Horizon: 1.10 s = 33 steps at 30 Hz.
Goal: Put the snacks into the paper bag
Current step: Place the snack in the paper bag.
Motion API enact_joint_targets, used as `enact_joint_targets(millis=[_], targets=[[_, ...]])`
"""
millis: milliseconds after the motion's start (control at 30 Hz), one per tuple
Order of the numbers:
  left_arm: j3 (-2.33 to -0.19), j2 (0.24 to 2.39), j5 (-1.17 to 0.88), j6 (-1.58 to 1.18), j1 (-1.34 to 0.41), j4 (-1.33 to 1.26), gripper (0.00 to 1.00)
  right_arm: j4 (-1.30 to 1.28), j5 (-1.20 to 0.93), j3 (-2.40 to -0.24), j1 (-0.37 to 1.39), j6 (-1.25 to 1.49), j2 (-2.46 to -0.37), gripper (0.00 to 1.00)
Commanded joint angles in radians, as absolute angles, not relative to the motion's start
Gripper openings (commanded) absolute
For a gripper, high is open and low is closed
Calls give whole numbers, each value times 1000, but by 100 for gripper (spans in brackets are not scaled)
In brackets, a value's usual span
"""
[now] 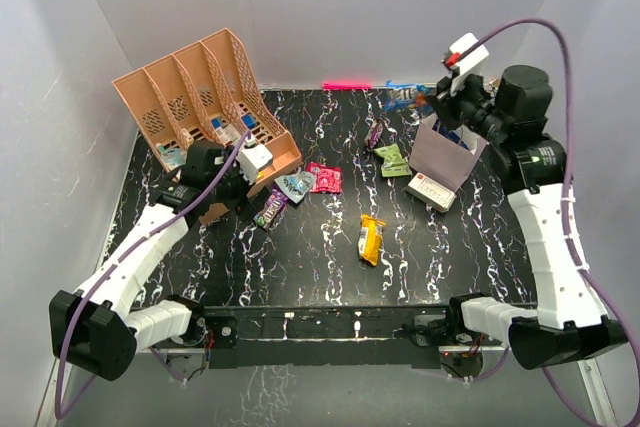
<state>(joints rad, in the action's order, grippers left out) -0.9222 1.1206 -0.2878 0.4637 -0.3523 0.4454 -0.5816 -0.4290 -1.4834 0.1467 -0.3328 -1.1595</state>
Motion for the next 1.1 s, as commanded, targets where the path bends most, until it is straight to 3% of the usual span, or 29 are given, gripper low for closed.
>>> enact_joint_targets(millis=[0,333,500,1067], targets=[[-955,1119,-269,471,-346,436,98,-661,-224,-1606,109,-385,-1145,8],[-938,1124,-285,484,-342,425,98,-673,121,-1611,72,-531,-1138,8],[-925,1122,-303,489,-342,422,98,-663,197,-1553,72,-626,-1147,8],[-916,1121,-325,491,-333,420,98,-685,88,-1517,5,-752,-1280,8]])
